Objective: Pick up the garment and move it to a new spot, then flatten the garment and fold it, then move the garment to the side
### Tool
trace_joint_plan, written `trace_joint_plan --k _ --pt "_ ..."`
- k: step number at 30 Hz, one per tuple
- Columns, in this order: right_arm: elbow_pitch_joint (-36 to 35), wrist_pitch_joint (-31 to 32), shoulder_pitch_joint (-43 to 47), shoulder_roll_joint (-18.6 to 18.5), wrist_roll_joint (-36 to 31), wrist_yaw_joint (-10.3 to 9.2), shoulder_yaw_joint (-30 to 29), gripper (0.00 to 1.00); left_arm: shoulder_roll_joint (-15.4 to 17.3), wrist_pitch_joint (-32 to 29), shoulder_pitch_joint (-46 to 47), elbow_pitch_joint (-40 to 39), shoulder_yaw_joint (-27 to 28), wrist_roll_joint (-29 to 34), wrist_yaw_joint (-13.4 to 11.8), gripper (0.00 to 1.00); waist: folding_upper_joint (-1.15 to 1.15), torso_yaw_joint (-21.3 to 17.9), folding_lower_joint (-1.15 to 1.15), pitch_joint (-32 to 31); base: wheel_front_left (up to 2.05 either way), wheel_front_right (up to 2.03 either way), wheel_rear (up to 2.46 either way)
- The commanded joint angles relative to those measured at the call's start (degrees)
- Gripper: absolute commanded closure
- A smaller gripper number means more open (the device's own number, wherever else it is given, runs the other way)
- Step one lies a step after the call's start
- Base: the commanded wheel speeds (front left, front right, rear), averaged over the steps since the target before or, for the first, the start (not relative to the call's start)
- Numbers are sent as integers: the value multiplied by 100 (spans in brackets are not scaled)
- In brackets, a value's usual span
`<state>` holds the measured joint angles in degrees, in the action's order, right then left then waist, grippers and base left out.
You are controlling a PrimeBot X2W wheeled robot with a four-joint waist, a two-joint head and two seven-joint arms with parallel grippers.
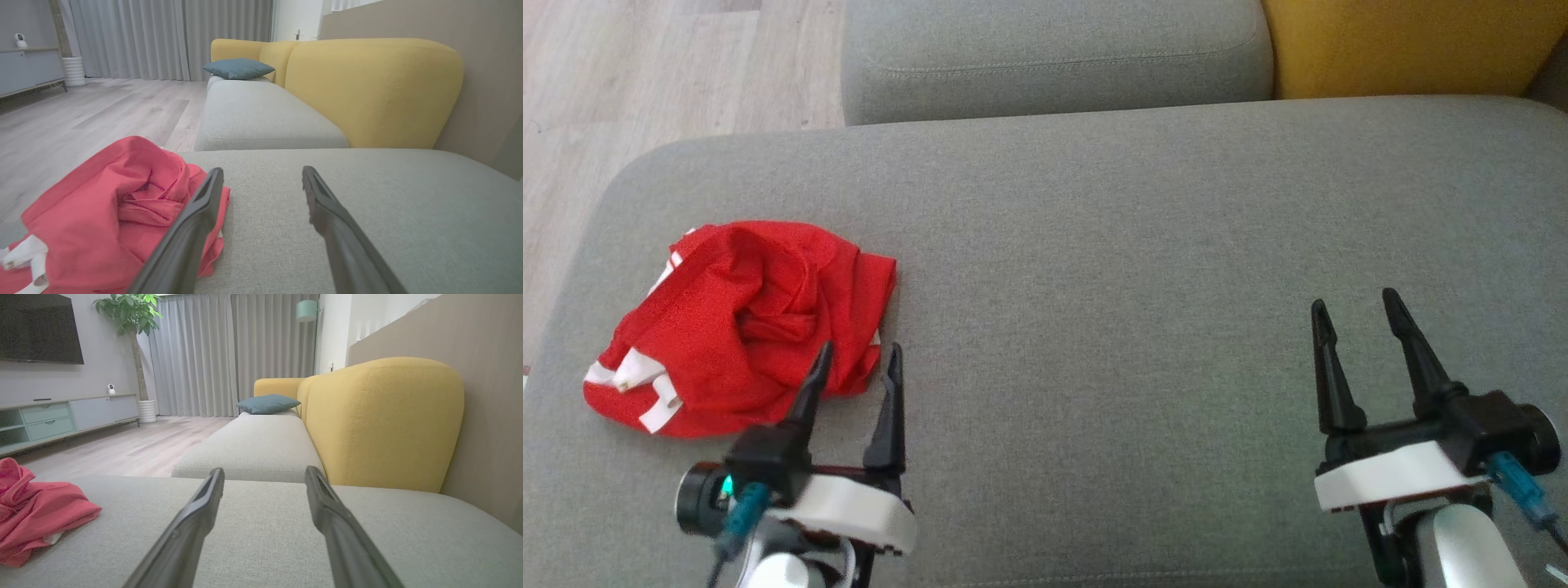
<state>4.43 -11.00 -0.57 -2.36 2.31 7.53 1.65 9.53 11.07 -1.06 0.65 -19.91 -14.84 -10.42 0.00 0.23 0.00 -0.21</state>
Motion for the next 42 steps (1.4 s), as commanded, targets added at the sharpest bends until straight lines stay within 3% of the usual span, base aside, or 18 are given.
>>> trace_joint_plan --k 1,15,20,25,32,38,42 --pt "-214 -82 -179 -45 -172 -4 149 0 119 78 238 -208 109 167 -36 0 0 2 0 0 0 0 0" --pt "-238 -319 -151 -50 -1301 -4 313 0 311 313 281 -314 -352 1140 -394 0 0 11 0 11 0 0 0" --pt "-272 -400 -132 -52 -1378 -4 331 0 338 393 274 -344 -503 1385 -377 0 0 15 0 25 0 0 0" --pt "-80 -400 -76 -52 -195 -4 383 0 108 393 184 -410 -196 1000 -239 0 0 17 0 16 0 0 0" --pt "155 -400 -45 -52 1333 -4 438 0 -203 393 10 -338 276 731 172 0 0 3 0 -14 0 0 0" --pt "409 -400 10 -52 2066 -4 405 0 -336 393 -67 -110 434 798 460 0 0 -15 0 -30 0 0 0" --pt "604 -400 -27 -52 2208 -4 389 0 -421 393 -70 -10 529 880 595 0 0 -33 0 -29 0 0 0"
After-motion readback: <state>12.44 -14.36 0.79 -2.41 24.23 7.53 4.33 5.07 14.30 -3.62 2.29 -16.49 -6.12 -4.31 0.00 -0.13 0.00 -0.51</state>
